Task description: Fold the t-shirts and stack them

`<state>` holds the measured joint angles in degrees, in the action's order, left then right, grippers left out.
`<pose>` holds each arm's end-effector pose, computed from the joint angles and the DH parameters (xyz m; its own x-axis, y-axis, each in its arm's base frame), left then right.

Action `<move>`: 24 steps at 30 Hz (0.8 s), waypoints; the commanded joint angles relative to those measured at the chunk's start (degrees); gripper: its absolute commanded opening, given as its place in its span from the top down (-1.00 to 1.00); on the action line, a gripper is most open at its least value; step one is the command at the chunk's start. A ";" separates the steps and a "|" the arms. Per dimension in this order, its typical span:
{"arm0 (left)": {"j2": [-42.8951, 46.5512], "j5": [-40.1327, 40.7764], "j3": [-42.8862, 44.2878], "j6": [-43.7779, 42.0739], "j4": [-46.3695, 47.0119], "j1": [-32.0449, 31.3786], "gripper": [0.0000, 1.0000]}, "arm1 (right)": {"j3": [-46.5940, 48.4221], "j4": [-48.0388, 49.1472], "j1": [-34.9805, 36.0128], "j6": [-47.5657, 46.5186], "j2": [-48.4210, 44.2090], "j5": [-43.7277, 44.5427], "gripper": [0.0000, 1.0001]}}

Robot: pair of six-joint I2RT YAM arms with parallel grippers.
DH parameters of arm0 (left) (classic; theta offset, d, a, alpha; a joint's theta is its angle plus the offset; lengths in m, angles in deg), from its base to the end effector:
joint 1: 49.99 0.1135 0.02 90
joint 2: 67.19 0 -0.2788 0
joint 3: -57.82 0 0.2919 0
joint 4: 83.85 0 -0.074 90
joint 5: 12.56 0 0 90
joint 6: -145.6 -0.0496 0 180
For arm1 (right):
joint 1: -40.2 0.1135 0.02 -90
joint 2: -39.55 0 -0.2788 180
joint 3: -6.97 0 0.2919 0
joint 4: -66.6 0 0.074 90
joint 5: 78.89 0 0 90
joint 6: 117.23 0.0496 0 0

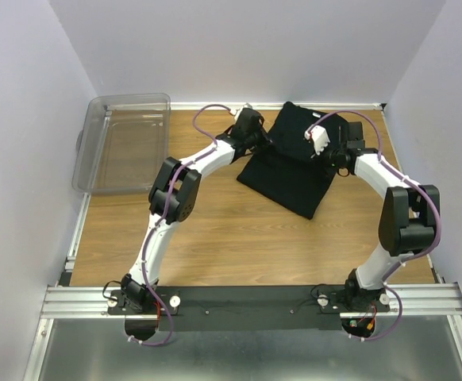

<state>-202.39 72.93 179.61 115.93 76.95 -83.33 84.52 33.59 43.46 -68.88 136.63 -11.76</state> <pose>0.5039 -0.3362 0.1757 -0.7470 -0.5454 -0.3801 -0.0926 0.6516 -0.7529 0.4005 0.0421 0.1976 -0.4005 -0.6361 -0.6595 -0.7422 0.6473 -0.1737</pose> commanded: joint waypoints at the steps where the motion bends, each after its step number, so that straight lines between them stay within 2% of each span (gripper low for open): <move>1: 1.16 -1.12 1.34 -2.94 6.28 2.23 0.22 | 2.33 9.09 -0.81 9.11 1.89 12.72 0.00; 3: 2.56 1.07 1.86 -4.51 7.07 2.58 -0.03 | 2.86 12.25 -0.89 13.76 1.89 16.88 -0.11; 4: 3.35 1.78 2.22 -5.66 7.07 2.76 -0.09 | 2.95 14.53 -0.98 14.83 1.63 18.46 -0.12; 5: 5.01 2.40 2.83 -8.28 7.07 3.19 -0.27 | 2.95 15.08 -1.16 15.54 0.67 19.78 -0.15; 8: 10.99 4.07 -0.93 -13.13 6.45 3.72 -0.30 | -0.10 15.00 -1.42 15.81 -4.14 14.99 -0.22; 9: 15.62 6.34 -6.25 -13.75 6.37 3.72 -0.30 | -1.52 12.04 -1.42 11.98 -5.92 11.22 -0.26; 10: 18.27 6.36 -6.31 -14.02 6.54 3.72 -0.30 | -2.40 7.92 -1.42 7.94 -8.11 6.14 -0.27; 11: 20.91 6.01 -14.14 -13.76 6.98 3.64 -0.30 | -3.28 2.92 -1.42 3.11 -9.96 -6.44 -0.27; 12: 23.37 2.96 -18.22 -12.45 7.07 3.55 -0.30 | -4.25 -2.88 -1.42 -2.24 -13.37 -12.31 -0.27; 13: 27.92 1.54 -26.53 -11.30 7.07 3.46 -0.30 | -6.60 -13.29 -1.16 -12.56 -14.97 -16.98 -0.28; 14: 30.14 0.39 -30.61 -9.99 8.20 2.94 -0.30 | -8.46 -16.18 -0.72 -15.36 -16.47 -21.81 -0.28; 16: 35.93 -0.24 -41.83 -5.51 8.82 1.62 -0.30 | -14.67 -16.56 3.82 -14.08 -21.83 -18.29 -0.29; 17: 37.53 0.81 -45.12 -3.06 8.83 0.83 -0.30 | -16.63 -15.95 6.20 -12.68 -23.67 -15.74 -0.41; 18: 38.68 1.78 -47.85 -1.03 8.74 -0.57 -0.30 | -18.48 -14.64 8.92 -7.97 -24.99 -12.49 -0.44; 19: 39.91 2.14 -52.05 3.78 8.39 -0.93 -0.30 | -22.76 -10.54 14.78 -5.40 -27.27 -4.37 -0.47; 21: 40.10 2.32 -54.90 7.85 8.21 -2.59 -0.30 | -26.04 -6.22 19.12 -1.27 -28.87 1.75 -0.59; 22: 38.97 2.49 -55.87 8.56 8.65 -3.13 -0.30 | -28.05 -4.45 21.67 0.15 -28.70 7.52 -0.60; 24: 35.99 2.14 -54.92 8.92 9.17 -3.74 -0.30 | -28.95 -0.76 22.83 2.52 -27.56 11.87 -0.60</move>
<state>-162.30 74.79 125.40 118.58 86.46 -86.15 58.43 27.30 63.94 -72.12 108.41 -13.58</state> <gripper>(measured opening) 0.650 0.796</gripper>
